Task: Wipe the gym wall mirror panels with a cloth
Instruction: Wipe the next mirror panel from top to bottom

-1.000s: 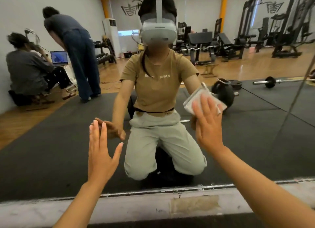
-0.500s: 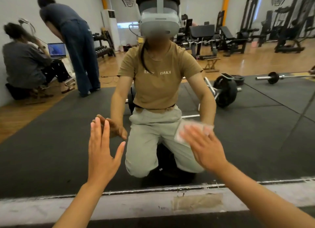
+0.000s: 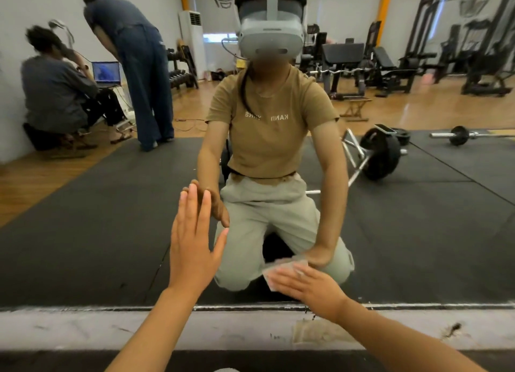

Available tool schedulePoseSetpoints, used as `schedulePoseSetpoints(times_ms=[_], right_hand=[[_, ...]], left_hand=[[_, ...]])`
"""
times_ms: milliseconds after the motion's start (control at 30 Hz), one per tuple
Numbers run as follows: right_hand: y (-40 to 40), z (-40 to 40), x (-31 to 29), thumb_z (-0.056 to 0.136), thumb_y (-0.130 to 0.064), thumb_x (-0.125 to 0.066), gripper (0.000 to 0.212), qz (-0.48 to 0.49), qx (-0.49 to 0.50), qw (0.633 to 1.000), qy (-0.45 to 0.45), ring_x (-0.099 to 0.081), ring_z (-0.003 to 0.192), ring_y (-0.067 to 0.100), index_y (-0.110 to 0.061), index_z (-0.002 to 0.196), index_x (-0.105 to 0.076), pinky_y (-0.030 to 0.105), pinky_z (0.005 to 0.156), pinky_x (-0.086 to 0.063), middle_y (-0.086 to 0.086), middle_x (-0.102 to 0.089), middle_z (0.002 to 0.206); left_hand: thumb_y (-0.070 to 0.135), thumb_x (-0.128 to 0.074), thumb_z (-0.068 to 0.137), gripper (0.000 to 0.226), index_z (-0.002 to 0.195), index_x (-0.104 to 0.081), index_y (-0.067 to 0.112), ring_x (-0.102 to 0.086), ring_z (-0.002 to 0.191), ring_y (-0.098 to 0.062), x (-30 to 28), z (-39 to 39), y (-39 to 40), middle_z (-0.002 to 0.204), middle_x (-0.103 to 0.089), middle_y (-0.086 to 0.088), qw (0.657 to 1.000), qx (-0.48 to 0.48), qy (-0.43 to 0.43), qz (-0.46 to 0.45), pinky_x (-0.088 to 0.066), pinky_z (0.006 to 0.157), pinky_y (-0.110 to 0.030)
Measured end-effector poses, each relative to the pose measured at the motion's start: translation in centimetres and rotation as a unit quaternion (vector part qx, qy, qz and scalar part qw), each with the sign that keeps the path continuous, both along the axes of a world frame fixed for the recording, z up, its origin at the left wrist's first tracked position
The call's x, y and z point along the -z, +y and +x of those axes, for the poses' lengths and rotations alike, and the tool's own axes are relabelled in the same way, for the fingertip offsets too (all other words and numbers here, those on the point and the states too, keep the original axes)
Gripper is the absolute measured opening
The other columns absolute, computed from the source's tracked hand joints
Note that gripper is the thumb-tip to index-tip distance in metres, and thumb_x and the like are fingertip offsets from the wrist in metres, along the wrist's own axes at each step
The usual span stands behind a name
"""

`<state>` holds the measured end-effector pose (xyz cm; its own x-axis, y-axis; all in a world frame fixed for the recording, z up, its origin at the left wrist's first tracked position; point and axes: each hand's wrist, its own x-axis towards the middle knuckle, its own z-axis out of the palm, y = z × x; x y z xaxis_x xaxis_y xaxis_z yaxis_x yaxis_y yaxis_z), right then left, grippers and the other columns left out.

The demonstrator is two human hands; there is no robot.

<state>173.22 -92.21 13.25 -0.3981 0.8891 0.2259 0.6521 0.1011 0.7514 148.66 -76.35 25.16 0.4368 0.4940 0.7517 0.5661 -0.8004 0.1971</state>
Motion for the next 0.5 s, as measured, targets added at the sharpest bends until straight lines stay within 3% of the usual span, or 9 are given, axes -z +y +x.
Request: schedulePoseSetpoints(times_ms=[67, 133, 200, 267, 367, 433, 500], right_hand=[[-0.6, 0.6, -0.2, 0.077, -0.030, -0.067, 0.106, -0.065, 0.022, 0.996, -0.060, 0.004, 0.153, 0.017, -0.016, 0.158, -0.001, 0.043, 0.122, 0.014, -0.001, 0.003, 0.166], [0.1, 0.7, -2.2, 0.077, -0.033, -0.068, 0.111, -0.032, -0.009, 0.996, -0.079, 0.008, 0.152, 0.017, -0.014, 0.157, 0.007, 0.043, 0.121, 0.015, 0.000, 0.009, 0.166], [1.3, -0.3, -6.1, 0.079, -0.025, -0.058, 0.101, 0.040, -0.045, 0.998, -0.020, 0.007, 0.152, 0.020, -0.014, 0.158, 0.004, 0.043, 0.122, 0.010, 0.002, 0.010, 0.166], [2.8, -1.7, -12.3, 0.080, -0.011, -0.043, 0.083, 0.116, -0.084, 0.984, 0.107, -0.009, 0.152, 0.021, -0.017, 0.158, -0.014, 0.042, 0.122, -0.006, 0.003, -0.004, 0.166], [4.2, -3.5, -22.5, 0.086, 0.008, -0.044, 0.068, 0.302, -0.098, 0.913, 0.257, -0.025, 0.148, 0.022, -0.013, 0.150, -0.039, 0.044, 0.117, -0.020, 0.006, -0.029, 0.159], [5.2, -4.5, -26.9, 0.091, 0.010, -0.052, 0.062, 0.400, -0.089, 0.859, 0.307, -0.024, 0.149, 0.026, -0.009, 0.148, -0.042, 0.049, 0.119, -0.020, 0.011, -0.032, 0.158], [6.5, -5.7, -27.8, 0.095, 0.008, -0.048, 0.056, 0.446, -0.100, 0.819, 0.347, -0.022, 0.149, 0.030, -0.006, 0.148, -0.041, 0.054, 0.118, -0.021, 0.016, -0.032, 0.157]], left_hand=[[0.042, -0.047, 0.093, 0.081, 0.159, -0.008, 0.015, 0.000, 0.154, -0.026, 0.0, -0.5, 0.4, 0.167, 0.004, -0.006, 0.999, 0.003, 0.022, 0.026, -0.022, 0.116, -0.040], [0.041, -0.044, 0.093, 0.078, 0.158, -0.012, 0.013, -0.003, 0.153, -0.027, -0.1, -1.1, 0.9, 0.167, 0.001, -0.009, 0.997, 0.003, 0.056, 0.056, -0.026, 0.116, -0.043], [0.039, -0.044, 0.094, 0.075, 0.158, -0.017, 0.011, -0.008, 0.153, -0.028, -0.2, -2.0, 1.4, 0.166, -0.004, -0.011, 0.992, -0.015, 0.089, 0.092, -0.024, 0.119, -0.047], [0.035, -0.047, 0.093, 0.073, 0.157, -0.022, 0.012, -0.013, 0.152, -0.026, -0.5, -2.8, 1.9, 0.166, -0.008, -0.010, 0.984, -0.033, 0.111, 0.132, -0.021, 0.119, -0.048], [0.032, -0.050, 0.092, 0.071, 0.156, -0.026, 0.014, -0.018, 0.151, -0.022, -1.2, -4.1, 2.6, 0.166, -0.012, -0.007, 0.972, -0.037, 0.139, 0.187, -0.019, 0.119, -0.049], [0.031, -0.049, 0.092, 0.070, 0.156, -0.027, 0.015, -0.020, 0.151, -0.021, -1.7, -4.9, 3.2, 0.166, -0.013, -0.007, 0.960, -0.036, 0.163, 0.225, -0.017, 0.119, -0.048], [0.029, -0.050, 0.092, 0.068, 0.156, -0.029, 0.015, -0.021, 0.150, -0.020, -2.2, -5.6, 4.0, 0.165, -0.016, -0.007, 0.947, -0.035, 0.180, 0.263, -0.014, 0.120, -0.047]])
